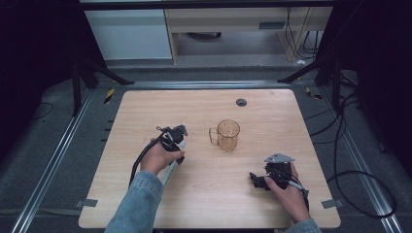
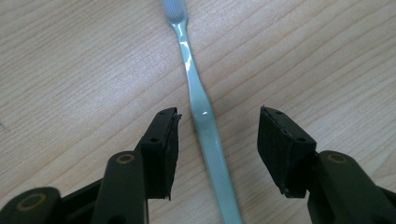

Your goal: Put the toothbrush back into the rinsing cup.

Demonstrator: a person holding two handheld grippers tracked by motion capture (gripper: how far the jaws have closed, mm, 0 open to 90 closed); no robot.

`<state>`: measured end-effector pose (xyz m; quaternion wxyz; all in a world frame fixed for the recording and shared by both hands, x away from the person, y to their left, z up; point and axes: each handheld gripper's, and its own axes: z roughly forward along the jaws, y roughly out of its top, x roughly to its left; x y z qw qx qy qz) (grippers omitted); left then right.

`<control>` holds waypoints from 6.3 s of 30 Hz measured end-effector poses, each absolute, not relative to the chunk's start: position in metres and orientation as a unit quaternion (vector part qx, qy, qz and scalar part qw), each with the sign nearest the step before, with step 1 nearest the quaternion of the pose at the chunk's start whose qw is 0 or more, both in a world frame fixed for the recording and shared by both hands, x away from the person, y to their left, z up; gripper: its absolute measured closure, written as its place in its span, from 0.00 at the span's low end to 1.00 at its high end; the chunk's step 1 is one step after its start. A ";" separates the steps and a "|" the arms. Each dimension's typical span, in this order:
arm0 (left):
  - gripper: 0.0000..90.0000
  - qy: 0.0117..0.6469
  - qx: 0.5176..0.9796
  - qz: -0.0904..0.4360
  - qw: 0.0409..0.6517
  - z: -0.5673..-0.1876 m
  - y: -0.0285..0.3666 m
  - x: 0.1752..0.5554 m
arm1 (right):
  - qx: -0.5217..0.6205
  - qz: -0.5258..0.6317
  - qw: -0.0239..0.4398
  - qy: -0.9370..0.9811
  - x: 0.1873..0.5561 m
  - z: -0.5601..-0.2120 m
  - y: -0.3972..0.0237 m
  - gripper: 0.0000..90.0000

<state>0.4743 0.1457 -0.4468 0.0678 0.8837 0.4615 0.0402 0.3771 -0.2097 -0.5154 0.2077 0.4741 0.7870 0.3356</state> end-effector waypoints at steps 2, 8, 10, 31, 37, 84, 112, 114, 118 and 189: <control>0.56 0.467 0.881 0.035 0.063 -0.449 0.147 0.477 | 0.474 0.336 0.208 0.787 0.377 -0.515 -0.210 0.01; 0.65 0.484 0.872 0.026 0.062 -0.451 0.152 0.482 | 0.477 0.337 0.204 0.786 0.377 -0.515 -0.209 0.01; 0.66 0.486 0.872 0.023 0.062 -0.452 0.152 0.483 | 0.474 0.336 0.208 0.787 0.377 -0.515 -0.210 0.01; 0.75 0.496 0.867 0.020 0.048 -0.462 0.149 0.487 | 0.474 0.336 0.208 0.787 0.377 -0.515 -0.210 0.01; 0.75 0.497 0.866 0.017 0.055 -0.461 0.150 0.488 | 0.473 0.336 0.207 0.788 0.377 -0.515 -0.210 0.01; 0.87 0.465 0.872 0.069 0.140 -0.422 0.140 0.481 | 0.471 0.339 0.206 0.788 0.377 -0.516 -0.213 0.01; 0.87 0.455 0.869 0.088 0.173 -0.404 0.130 0.481 | 0.473 0.337 0.204 0.788 0.377 -0.515 -0.214 0.01; 0.87 0.453 0.870 0.091 0.174 -0.402 0.129 0.481 | 0.472 0.337 0.204 0.789 0.377 -0.515 -0.214 0.01; 0.87 0.450 0.870 0.094 0.179 -0.400 0.126 0.480 | 0.470 0.337 0.204 0.790 0.377 -0.515 -0.215 0.01; 0.87 0.405 0.816 0.205 0.359 -0.366 0.108 0.456 | 0.467 0.338 0.202 0.792 0.377 -0.515 -0.215 0.01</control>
